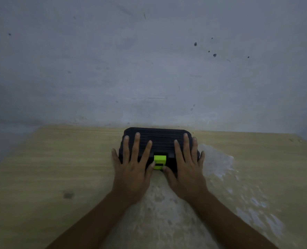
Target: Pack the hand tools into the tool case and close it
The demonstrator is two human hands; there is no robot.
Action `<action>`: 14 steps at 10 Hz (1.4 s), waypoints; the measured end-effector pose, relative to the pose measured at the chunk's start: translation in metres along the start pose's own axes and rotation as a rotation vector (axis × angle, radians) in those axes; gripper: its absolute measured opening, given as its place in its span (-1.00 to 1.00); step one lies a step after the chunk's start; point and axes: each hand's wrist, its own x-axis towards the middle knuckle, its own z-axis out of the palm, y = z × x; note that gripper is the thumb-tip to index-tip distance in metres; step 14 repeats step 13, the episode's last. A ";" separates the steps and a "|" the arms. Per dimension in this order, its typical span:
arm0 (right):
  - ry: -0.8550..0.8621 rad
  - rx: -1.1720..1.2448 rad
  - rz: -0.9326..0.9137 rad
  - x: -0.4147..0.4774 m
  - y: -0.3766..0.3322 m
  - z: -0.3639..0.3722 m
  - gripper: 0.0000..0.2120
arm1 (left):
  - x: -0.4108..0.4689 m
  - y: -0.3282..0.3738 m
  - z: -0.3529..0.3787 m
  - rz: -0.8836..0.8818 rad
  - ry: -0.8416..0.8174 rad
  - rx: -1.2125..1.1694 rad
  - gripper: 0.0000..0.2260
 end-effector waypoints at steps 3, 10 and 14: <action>-0.007 0.028 0.036 0.043 0.011 0.025 -0.25 | 0.043 -0.008 0.032 -0.111 0.008 0.080 -0.44; -0.100 0.085 0.221 0.035 0.003 0.021 -0.30 | 0.030 -0.008 0.025 -0.201 -0.038 -0.166 -0.36; -0.084 0.109 0.136 0.029 -0.004 -0.053 -0.35 | 0.015 -0.014 -0.046 -0.132 -0.094 -0.276 -0.30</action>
